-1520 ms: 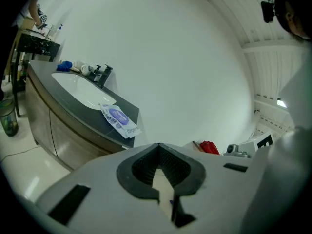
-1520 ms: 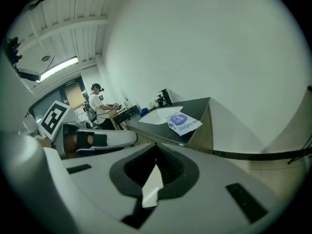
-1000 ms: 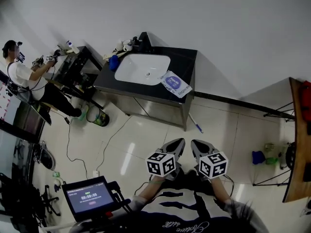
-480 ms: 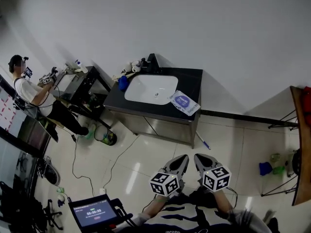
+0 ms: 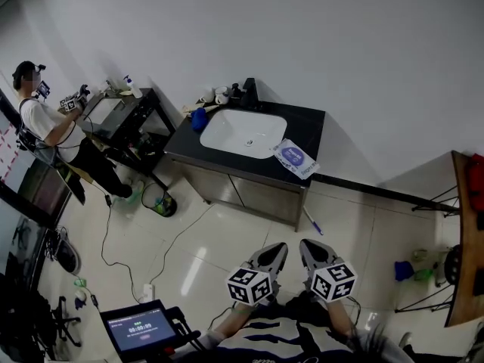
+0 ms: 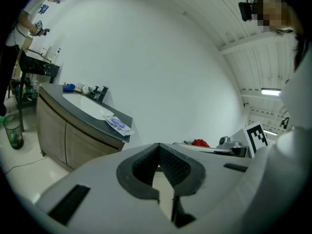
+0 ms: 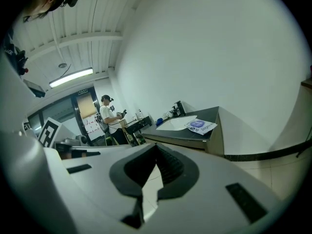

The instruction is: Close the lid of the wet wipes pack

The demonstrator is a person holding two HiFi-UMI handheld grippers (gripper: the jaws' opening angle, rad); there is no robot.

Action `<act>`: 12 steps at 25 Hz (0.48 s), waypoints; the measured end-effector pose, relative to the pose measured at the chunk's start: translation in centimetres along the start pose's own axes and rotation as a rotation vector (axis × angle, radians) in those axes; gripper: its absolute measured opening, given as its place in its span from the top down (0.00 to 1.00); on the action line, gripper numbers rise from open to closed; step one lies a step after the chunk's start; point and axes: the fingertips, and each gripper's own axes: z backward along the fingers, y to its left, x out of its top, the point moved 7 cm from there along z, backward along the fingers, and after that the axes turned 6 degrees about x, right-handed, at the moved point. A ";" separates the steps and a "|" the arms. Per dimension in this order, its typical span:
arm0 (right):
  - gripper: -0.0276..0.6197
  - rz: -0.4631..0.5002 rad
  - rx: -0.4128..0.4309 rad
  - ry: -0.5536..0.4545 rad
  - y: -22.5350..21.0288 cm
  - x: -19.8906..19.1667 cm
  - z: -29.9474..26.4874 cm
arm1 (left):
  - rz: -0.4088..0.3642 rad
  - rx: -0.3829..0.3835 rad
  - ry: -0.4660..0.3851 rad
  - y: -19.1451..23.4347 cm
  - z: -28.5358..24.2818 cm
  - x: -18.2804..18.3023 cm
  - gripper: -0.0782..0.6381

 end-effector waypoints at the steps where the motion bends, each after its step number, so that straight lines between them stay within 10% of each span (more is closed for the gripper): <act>1: 0.96 0.000 -0.003 0.000 0.2 0.0 -0.1 | 0.000 -0.002 0.001 0.1 0.2 0.0 0.89; 12: 0.96 0.012 -0.008 -0.002 -0.1 -0.7 0.0 | 0.001 -0.009 0.005 0.6 -0.1 -0.7 0.89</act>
